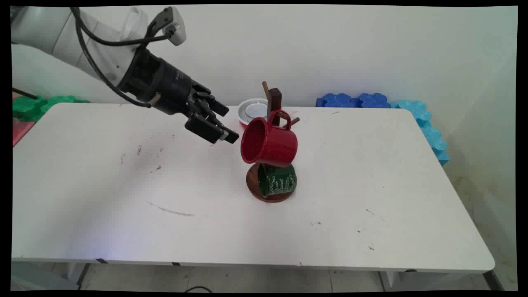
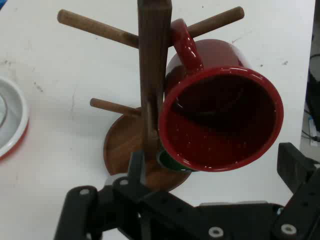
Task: Pick up the red mug from the rack
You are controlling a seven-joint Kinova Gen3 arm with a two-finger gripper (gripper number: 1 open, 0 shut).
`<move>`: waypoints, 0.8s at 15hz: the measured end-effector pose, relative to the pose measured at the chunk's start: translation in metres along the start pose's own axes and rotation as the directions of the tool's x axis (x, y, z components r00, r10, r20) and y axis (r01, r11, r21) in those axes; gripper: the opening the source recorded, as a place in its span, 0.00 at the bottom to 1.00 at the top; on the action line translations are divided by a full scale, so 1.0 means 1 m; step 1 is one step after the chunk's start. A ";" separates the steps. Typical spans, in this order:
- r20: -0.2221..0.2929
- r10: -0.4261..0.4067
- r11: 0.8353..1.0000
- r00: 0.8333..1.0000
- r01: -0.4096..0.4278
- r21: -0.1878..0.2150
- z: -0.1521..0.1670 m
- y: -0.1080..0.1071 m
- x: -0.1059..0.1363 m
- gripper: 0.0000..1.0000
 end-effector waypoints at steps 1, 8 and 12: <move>-0.003 -0.011 1.000 1.000 0.011 -0.001 0.001 0.001 -0.001 1.00; -0.040 -0.129 0.991 0.991 0.128 -0.021 0.011 0.020 -0.007 1.00; -0.065 -0.213 0.977 0.975 0.211 -0.036 0.019 0.032 -0.008 1.00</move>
